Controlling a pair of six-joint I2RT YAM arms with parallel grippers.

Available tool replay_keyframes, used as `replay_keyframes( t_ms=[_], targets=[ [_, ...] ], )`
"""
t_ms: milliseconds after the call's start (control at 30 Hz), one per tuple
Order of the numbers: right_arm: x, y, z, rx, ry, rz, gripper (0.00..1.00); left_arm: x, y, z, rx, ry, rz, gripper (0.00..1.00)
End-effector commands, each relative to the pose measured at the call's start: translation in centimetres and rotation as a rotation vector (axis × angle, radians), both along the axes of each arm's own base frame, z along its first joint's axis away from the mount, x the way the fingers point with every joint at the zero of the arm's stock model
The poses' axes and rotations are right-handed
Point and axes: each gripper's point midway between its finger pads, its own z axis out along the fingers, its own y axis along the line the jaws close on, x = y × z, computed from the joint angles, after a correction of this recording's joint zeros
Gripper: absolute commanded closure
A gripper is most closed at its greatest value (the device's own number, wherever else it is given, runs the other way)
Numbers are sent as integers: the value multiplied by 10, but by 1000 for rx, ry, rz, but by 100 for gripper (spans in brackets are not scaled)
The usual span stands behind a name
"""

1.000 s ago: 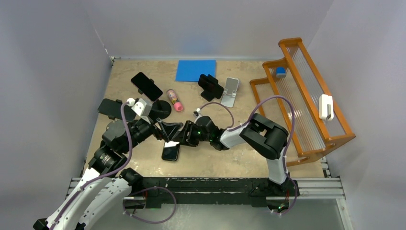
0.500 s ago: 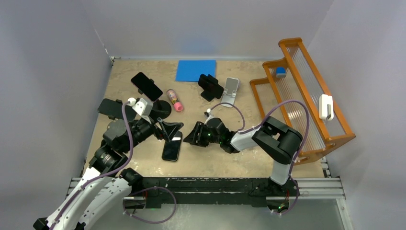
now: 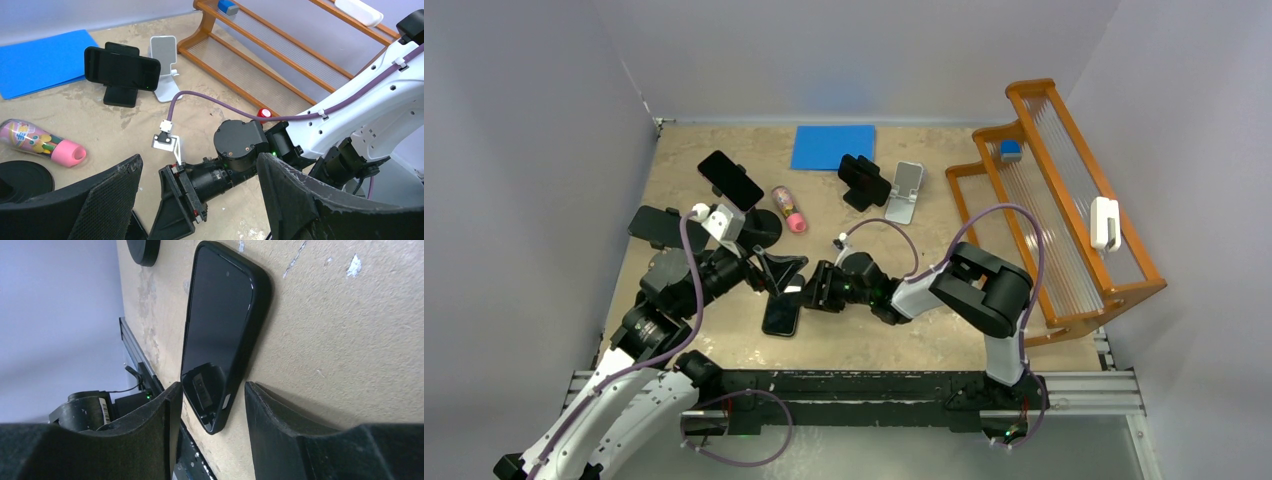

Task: Remove the phone from the phone stand
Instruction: Place the phone at the center of the board.

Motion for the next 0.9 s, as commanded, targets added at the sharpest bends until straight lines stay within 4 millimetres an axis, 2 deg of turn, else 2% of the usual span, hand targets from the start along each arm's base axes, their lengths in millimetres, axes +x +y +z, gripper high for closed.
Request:
replay_keyframes(
  t_ms=[0, 467, 700, 867],
  targets=[
    [3, 13, 16, 57, -8, -2, 49, -1, -1, 17, -15, -58, -14, 18],
    [5, 22, 19, 62, -15, 10, 49, -1, -2, 16, -14, -55, -15, 18],
    [13, 15, 17, 17, -46, -30, 49, -1, -2, 16, -15, -53, -17, 18],
    [12, 23, 18, 33, -48, -1, 49, -1, -3, 15, -13, -50, -20, 18]
  ],
)
